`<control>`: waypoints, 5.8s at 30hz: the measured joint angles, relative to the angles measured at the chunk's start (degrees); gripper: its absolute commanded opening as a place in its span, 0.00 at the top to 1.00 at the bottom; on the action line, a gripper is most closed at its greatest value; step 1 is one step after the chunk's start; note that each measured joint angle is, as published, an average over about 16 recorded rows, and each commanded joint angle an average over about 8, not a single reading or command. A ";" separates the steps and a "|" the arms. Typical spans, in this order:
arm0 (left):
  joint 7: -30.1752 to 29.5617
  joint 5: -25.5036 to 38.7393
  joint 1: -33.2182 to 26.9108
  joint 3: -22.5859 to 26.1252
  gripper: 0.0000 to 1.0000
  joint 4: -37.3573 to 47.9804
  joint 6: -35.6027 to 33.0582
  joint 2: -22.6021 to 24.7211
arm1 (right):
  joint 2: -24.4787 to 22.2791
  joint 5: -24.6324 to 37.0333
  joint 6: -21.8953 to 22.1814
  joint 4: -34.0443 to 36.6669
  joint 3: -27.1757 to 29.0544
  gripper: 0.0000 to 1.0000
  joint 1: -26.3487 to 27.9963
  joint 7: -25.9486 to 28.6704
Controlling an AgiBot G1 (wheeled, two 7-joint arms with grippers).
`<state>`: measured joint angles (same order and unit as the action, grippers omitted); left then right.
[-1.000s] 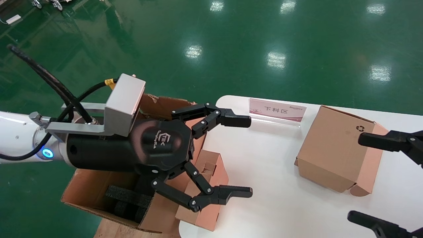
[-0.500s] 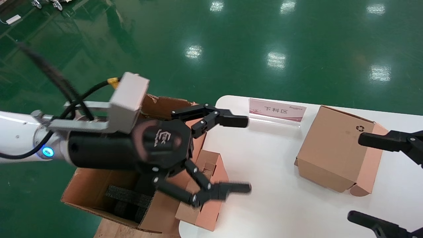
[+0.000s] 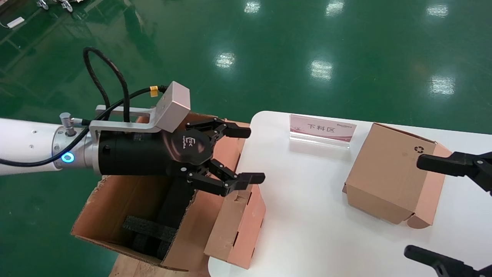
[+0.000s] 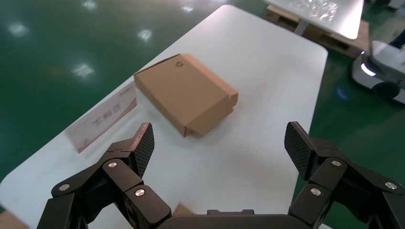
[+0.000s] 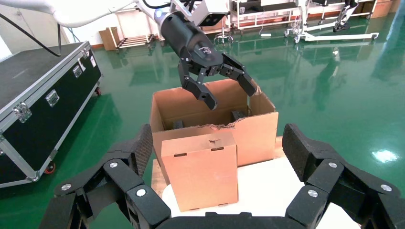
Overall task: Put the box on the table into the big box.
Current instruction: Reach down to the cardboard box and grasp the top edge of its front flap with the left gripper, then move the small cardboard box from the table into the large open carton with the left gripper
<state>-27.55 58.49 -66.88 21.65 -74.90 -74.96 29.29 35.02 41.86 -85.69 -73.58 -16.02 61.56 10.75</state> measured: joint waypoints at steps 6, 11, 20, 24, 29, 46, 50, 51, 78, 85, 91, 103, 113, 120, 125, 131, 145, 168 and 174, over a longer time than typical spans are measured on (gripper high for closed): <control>-4.36 2.62 -3.04 2.35 0.00 -0.45 -0.01 -0.67 | 0.00 0.00 0.00 0.00 0.00 0.00 0.00 0.00; -9.92 5.29 -6.57 5.11 0.00 -1.26 -0.71 -1.13 | 0.00 0.00 0.00 0.00 0.00 0.00 0.00 0.00; -25.53 14.08 -16.20 12.66 0.00 -4.65 -4.84 -0.18 | 0.00 0.00 0.00 0.00 0.00 0.00 0.00 0.00; -34.16 20.02 -22.09 17.69 0.00 -6.37 -8.20 1.84 | 0.00 0.00 0.00 0.00 0.00 0.00 0.00 0.00; -45.05 27.82 -30.16 25.49 0.00 -8.11 -12.86 5.60 | 0.00 0.00 0.00 0.00 0.00 0.00 0.00 0.00; -68.39 36.83 -48.40 46.70 0.00 -9.74 -20.34 15.36 | 0.00 0.00 0.00 0.00 0.00 0.00 0.00 0.00; -71.24 35.70 -49.26 48.06 0.00 -9.81 -20.09 15.56 | 0.00 0.00 0.00 0.00 0.00 0.00 0.00 0.00; -71.84 35.34 -49.27 48.21 0.00 -9.82 -19.92 15.52 | 0.00 0.00 0.00 0.00 0.00 0.00 0.00 0.00; -78.35 33.47 -43.41 51.32 0.00 -9.90 -12.63 17.00 | 0.00 0.00 0.00 0.00 0.00 0.00 0.00 0.00; -78.78 34.28 -42.97 53.21 0.00 -9.90 -12.04 18.36 | 0.00 0.00 0.00 0.00 0.00 0.00 0.00 0.00; -79.42 34.74 -42.79 54.49 0.00 -9.90 -11.64 19.40 | 0.00 0.00 0.00 0.00 0.00 0.00 0.00 0.00; -80.33 35.04 -42.65 55.54 1.00 -9.90 -11.09 20.47 | 0.00 0.00 0.00 0.00 0.00 0.00 0.00 0.00; -80.49 35.08 -42.60 55.74 1.00 -9.89 -10.94 20.68 | 0.00 0.00 0.01 0.01 0.00 0.62 0.00 0.00; -80.50 35.07 -42.59 55.78 1.00 -9.88 -10.89 20.72 | -0.01 -0.01 0.01 0.01 0.01 0.96 -0.01 0.00; -80.50 35.07 -42.59 55.79 1.00 -9.88 -10.88 20.73 | -0.01 -0.01 0.02 0.01 0.01 0.34 -0.01 0.00; -80.50 35.07 -42.60 55.79 1.00 -9.88 -10.89 20.71 | -0.01 -0.01 0.02 0.01 0.01 0.00 -0.01 0.00; -80.45 35.10 -42.63 55.72 1.00 -9.88 -10.91 20.65 | -0.01 -0.01 0.02 0.01 0.01 0.00 -0.01 0.00; -72.10 45.55 -51.48 52.12 1.00 -8.38 -10.01 18.21 | -0.01 -0.01 0.01 0.02 0.01 0.00 -0.01 0.00; -67.99 51.69 -56.77 49.41 1.00 -7.88 -8.71 17.10 | -0.01 -0.01 0.01 0.02 0.01 0.00 -0.01 0.00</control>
<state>-95.54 110.18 -123.66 71.06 -82.78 -83.67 46.39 35.01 41.85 -85.68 -73.56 -16.01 61.56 10.75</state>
